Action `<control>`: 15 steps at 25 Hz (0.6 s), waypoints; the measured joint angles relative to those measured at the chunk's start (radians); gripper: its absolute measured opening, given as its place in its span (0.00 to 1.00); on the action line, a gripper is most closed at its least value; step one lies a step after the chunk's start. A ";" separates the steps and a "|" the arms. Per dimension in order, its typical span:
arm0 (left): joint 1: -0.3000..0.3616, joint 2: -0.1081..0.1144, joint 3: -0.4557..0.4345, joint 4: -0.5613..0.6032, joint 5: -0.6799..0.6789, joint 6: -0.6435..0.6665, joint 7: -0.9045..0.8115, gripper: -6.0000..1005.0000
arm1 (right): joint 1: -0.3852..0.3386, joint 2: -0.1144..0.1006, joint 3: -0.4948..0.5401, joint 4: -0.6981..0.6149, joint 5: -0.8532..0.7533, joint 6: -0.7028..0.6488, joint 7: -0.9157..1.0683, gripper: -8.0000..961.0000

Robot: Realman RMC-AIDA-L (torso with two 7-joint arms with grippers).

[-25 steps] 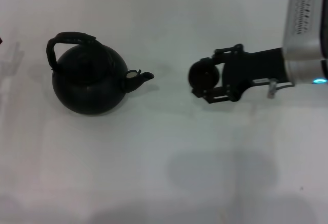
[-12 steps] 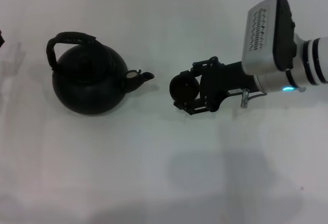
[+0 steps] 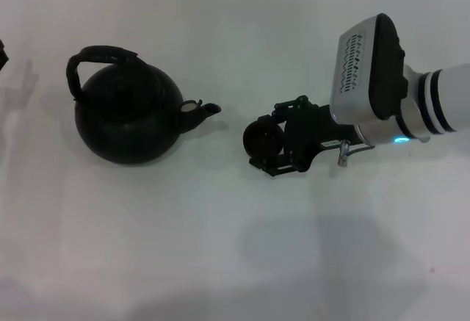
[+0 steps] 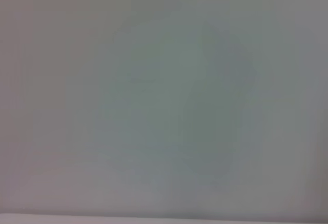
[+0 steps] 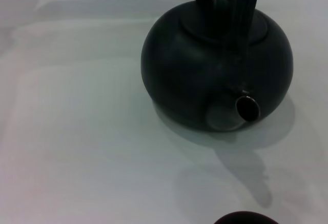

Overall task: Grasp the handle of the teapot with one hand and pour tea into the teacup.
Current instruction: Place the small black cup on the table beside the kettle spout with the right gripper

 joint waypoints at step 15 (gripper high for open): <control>-0.015 0.000 -0.005 0.001 0.000 0.000 0.000 0.86 | 0.005 0.000 -0.017 0.019 -0.013 -0.035 0.004 0.81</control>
